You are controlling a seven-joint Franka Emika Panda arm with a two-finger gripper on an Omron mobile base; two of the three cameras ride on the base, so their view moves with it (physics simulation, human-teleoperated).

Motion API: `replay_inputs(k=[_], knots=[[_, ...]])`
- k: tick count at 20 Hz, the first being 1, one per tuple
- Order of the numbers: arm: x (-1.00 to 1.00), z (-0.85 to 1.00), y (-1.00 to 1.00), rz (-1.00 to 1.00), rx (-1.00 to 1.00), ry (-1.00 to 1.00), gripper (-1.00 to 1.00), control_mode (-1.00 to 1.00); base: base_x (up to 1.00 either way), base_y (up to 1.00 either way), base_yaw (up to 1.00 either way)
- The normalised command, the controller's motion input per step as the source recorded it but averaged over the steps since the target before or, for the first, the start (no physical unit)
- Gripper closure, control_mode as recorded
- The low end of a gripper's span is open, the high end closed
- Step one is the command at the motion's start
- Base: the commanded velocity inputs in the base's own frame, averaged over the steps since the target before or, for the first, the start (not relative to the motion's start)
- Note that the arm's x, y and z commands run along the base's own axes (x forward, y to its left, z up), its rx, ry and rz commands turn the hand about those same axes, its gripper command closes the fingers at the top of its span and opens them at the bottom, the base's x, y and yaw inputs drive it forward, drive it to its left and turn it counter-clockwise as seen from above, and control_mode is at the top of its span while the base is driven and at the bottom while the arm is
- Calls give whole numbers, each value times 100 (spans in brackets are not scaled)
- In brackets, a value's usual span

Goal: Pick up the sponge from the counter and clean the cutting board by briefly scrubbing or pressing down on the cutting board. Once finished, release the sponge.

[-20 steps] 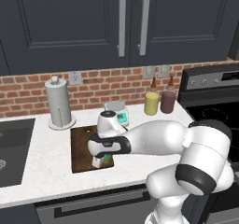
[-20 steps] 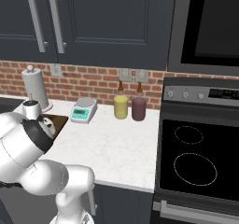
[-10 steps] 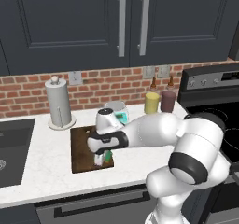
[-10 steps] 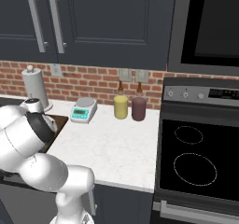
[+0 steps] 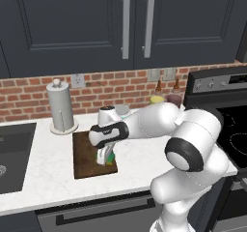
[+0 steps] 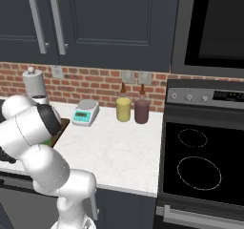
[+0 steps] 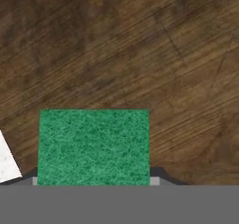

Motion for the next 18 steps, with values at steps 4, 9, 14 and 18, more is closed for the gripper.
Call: replay_inputs(k=[4, 9, 14, 18], knots=[[34, -14, -1, 3, 0, 0, 100, -100, 0, 0, 0], [30, -1, 0, 0, -10, -2, 100, -100, 0, 0, 0], [39, -6, 0, 0, -13, -13, 100, -100, 0, 0, 0], [46, -9, -6, 0, -11, -20, 100, -100, 0, 0, 0]])
